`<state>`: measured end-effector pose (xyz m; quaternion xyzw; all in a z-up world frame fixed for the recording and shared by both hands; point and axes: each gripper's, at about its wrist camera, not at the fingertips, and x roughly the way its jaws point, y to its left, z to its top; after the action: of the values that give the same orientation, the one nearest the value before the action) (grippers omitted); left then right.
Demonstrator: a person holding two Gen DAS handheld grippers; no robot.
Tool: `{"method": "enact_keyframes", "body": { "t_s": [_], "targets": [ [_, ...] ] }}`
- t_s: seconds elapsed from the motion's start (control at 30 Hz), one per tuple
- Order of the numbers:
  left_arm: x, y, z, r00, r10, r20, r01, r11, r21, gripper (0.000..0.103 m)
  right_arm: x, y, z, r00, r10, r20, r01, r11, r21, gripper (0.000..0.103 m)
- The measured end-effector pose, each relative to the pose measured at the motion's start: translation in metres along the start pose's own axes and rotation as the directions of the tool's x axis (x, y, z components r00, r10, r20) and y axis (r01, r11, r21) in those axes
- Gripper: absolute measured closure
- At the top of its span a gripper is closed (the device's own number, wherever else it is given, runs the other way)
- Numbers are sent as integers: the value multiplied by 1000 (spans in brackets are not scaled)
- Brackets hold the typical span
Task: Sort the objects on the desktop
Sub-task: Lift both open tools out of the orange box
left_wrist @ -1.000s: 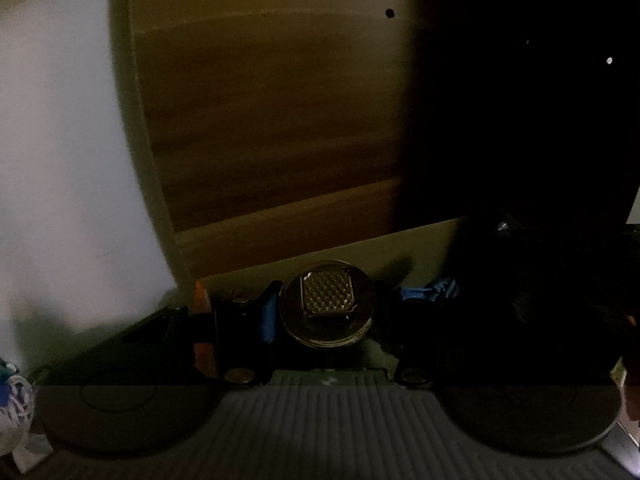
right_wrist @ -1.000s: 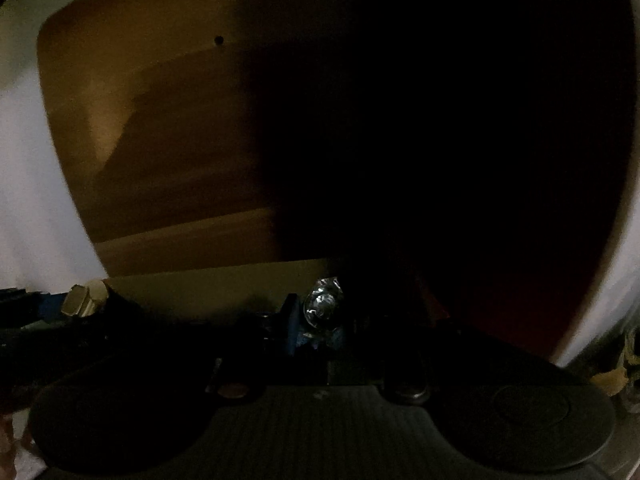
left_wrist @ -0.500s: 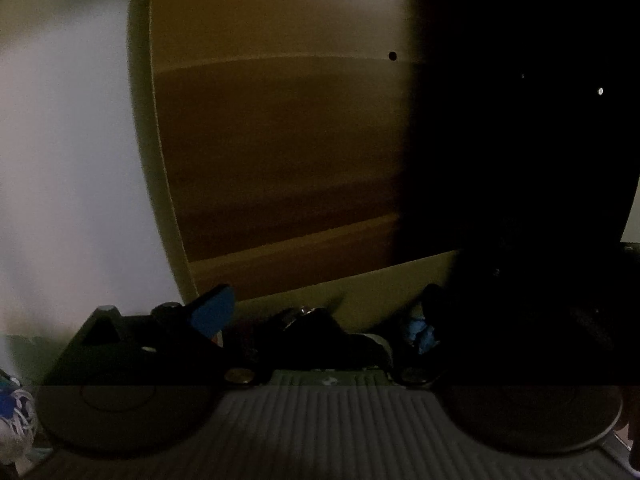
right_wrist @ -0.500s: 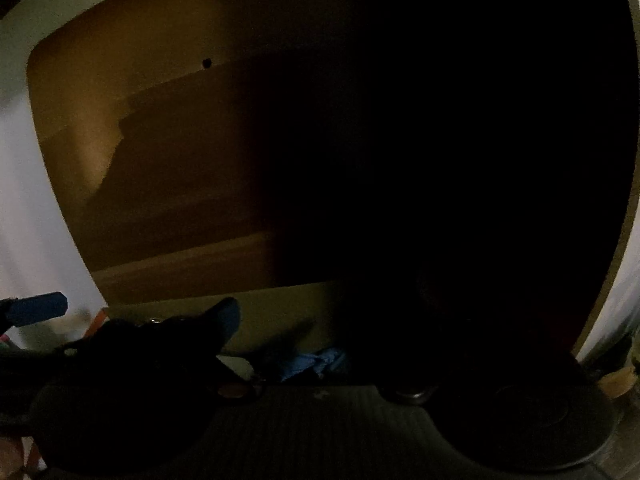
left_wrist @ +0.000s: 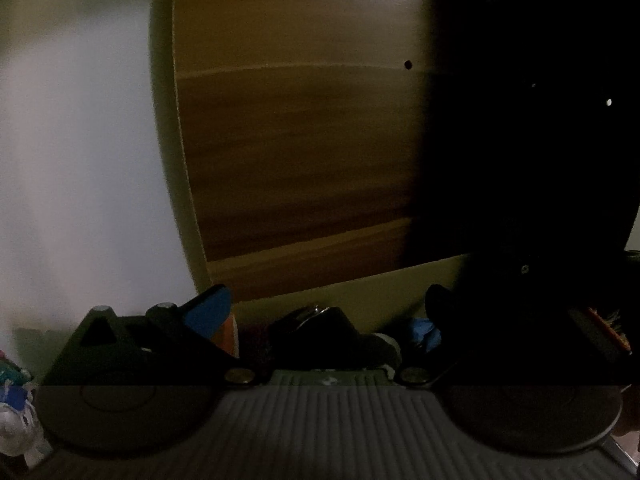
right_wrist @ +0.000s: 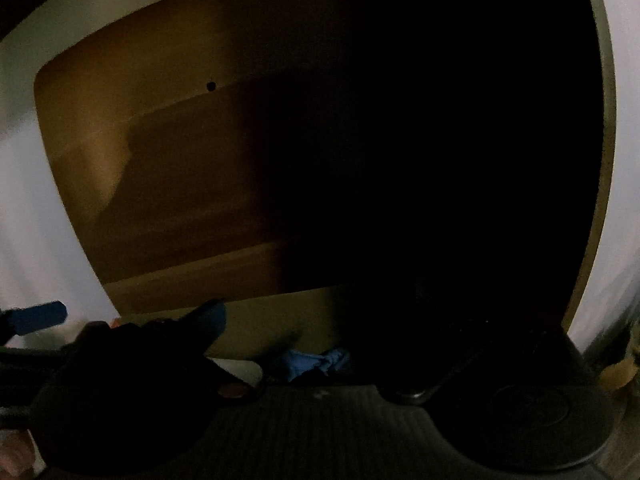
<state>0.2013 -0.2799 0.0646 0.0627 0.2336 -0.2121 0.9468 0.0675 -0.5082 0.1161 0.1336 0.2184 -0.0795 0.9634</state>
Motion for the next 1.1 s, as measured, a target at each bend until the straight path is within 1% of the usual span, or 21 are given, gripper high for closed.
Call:
{"method": "enact_keyframes", "body": {
  "t_s": [0.07,0.2,0.4,0.67,0.83,0.93,1.0,1.03,1.07,1.1],
  "targets": [
    [0,0,0,1000,6,-13,-6,1000,-3,0,-4,1,-1,1000,-15,19,15,1000,4,0],
    [-2,-5,-2,1000,12,12,-13,999,31,0,-11,0,-2,999,-20,50,19,1000,19,0],
    [-6,-2,0,1000,18,12,-19,1000,21,0,-21,-3,-5,996,-43,74,40,998,38,0],
    [-15,1,-1,1000,10,16,-10,1000,17,0,-31,1,-15,996,-48,72,45,998,50,0],
    [-24,5,-3,1000,7,3,-7,1000,10,0,-39,5,-20,996,-56,70,53,997,52,0],
    [-32,4,-6,999,32,7,-32,999,19,0,-50,9,-21,994,-63,88,59,997,56,0],
    [-35,1,-8,997,82,0,-82,996,26,0,-57,10,-22,993,-71,95,66,996,55,0],
    [-37,1,-9,995,102,14,-103,994,27,0,-59,10,-23,992,-76,98,72,996,53,0],
    [-39,1,-9,993,113,22,-113,993,24,0,-62,11,-23,992,-83,99,78,996,52,0],
    [-38,1,-9,994,108,19,-109,994,19,0,-64,12,-24,991,-89,99,84,995,53,0]
  ]
}}
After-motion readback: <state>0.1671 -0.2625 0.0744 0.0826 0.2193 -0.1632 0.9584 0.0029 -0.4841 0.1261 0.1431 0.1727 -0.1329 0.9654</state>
